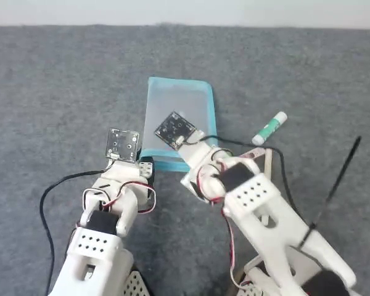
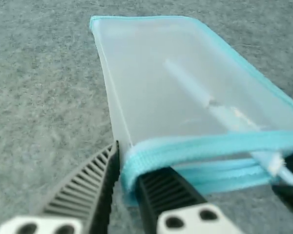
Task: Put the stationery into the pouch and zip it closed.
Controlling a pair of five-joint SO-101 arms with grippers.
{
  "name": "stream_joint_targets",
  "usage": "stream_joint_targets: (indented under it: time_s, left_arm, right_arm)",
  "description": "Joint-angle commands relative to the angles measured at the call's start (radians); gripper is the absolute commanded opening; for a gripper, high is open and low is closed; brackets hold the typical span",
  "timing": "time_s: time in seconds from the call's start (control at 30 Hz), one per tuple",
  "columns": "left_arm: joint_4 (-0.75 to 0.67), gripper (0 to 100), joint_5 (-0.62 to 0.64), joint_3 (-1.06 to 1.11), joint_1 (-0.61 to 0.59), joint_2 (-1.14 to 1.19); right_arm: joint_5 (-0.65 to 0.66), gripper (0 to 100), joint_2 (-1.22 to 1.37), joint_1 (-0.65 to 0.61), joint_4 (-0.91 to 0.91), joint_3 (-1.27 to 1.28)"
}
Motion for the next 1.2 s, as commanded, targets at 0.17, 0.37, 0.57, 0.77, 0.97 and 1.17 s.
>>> stream_joint_targets:
  time_s: [0.17,0.37,0.57,0.77,0.97,1.17]
  left_arm:
    - [-0.003,1,-0.012,-0.053,0.012,0.005]
    - [-0.002,1,-0.012,-0.053,0.012,0.005]
    - [-0.003,1,-0.003,-0.059,-0.074,0.005]
    - [0.009,1,-0.061,-0.041,0.029,0.005]
    - [0.011,1,-0.012,-0.062,-0.147,-0.018]
    - [0.023,1,-0.057,-0.05,-0.086,-0.029]
  right_arm:
    - [0.003,7.4,-0.139,0.022,0.143,-0.184]
    - [-0.034,7.4,-0.352,0.03,0.332,-0.21]
    - [-0.084,7.4,-0.199,0.328,0.381,-0.21]
    - [-0.123,7.4,0.116,0.516,0.374,-0.212]
    - [-0.12,7.4,0.309,0.599,0.34,-0.209]
    - [-0.121,7.4,0.397,0.611,0.328,-0.206]
